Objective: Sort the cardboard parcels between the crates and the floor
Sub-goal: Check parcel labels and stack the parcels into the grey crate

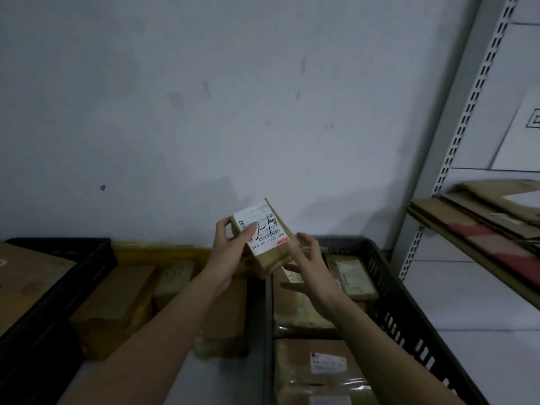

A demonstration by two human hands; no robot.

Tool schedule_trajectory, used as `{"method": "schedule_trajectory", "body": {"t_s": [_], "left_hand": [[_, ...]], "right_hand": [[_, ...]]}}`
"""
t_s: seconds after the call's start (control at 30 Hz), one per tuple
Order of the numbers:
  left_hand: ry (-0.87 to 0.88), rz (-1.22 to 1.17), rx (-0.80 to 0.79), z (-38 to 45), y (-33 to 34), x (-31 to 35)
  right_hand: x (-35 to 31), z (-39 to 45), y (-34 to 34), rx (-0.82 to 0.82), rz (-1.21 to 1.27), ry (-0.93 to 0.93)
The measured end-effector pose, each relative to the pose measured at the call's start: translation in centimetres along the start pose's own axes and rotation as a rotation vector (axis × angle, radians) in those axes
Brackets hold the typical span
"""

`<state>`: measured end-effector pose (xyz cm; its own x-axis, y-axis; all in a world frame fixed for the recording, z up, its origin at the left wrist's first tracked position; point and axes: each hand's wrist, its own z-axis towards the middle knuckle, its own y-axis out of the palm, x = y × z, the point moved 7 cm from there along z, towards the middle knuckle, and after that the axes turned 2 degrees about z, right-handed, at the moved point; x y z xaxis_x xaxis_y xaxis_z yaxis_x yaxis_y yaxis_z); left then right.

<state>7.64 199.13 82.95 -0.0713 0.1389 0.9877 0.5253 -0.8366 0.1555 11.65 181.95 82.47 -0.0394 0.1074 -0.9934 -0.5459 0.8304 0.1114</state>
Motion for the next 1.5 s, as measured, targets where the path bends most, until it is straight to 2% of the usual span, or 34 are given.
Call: {"method": "schedule_trajectory", "body": {"t_s": [0.1, 0.2, 0.33, 0.4, 0.5, 0.53, 0.63, 0.8, 1.07, 1.13, 1.27, 1.33, 1.43, 1.5], "left_hand": [[0.001, 0.029, -0.014, -1.2, 2.3, 0.0], [-0.052, 0.096, -0.028, -2.2, 3.1, 0.1], [-0.156, 0.317, -0.207, -3.7, 4.4, -0.5], [-0.139, 0.285, -0.243, -4.3, 5.8, -0.1], [-0.098, 0.141, -0.136, -4.4, 7.7, 0.3], [-0.095, 0.082, -0.101, -4.5, 8.4, 0.1], [-0.117, -0.022, -0.107, -5.3, 11.3, -1.3], [-0.064, 0.183, -0.197, -6.7, 13.8, -2.5], [-0.03, 0.354, -0.299, -7.6, 14.9, -6.3], [0.046, 0.514, -0.404, -8.1, 15.0, -7.8], [0.293, 1.328, -0.445, -8.8, 12.4, -12.0], [0.365, 1.612, -0.446, -8.9, 11.4, -13.4], [0.401, 1.739, -0.368, -8.6, 11.2, -13.6], [0.359, 1.764, -0.31, -8.4, 11.3, -13.6]], "right_hand": [[-0.2, -0.8, -1.8, 0.041, -0.014, -0.014], [0.1, -1.3, -5.1, 0.08, 0.064, 0.054], [-1.6, -2.3, -7.9, 0.01, -0.037, 0.033], [-2.4, -2.5, -9.4, 0.083, -0.116, -0.025], [-3.6, -2.8, -11.7, 0.295, -0.301, -0.101], [-3.8, -2.9, -11.8, 0.3, -0.295, -0.099], [-3.9, -3.1, -10.2, 0.167, -0.161, -0.06], [-3.7, -2.9, -10.2, 0.194, -0.274, -0.194], [-0.9, -3.4, -12.8, 0.347, -0.391, -0.106], [-0.3, -3.2, -14.5, 0.38, -0.465, -0.02], [0.9, -3.0, -18.1, 0.358, -0.776, 0.123], [1.5, -2.7, -19.5, 0.317, -0.902, 0.161], [2.5, -2.5, -20.3, 0.19, -1.112, 0.265], [3.1, -1.9, -20.6, 0.099, -1.214, 0.294]]}}
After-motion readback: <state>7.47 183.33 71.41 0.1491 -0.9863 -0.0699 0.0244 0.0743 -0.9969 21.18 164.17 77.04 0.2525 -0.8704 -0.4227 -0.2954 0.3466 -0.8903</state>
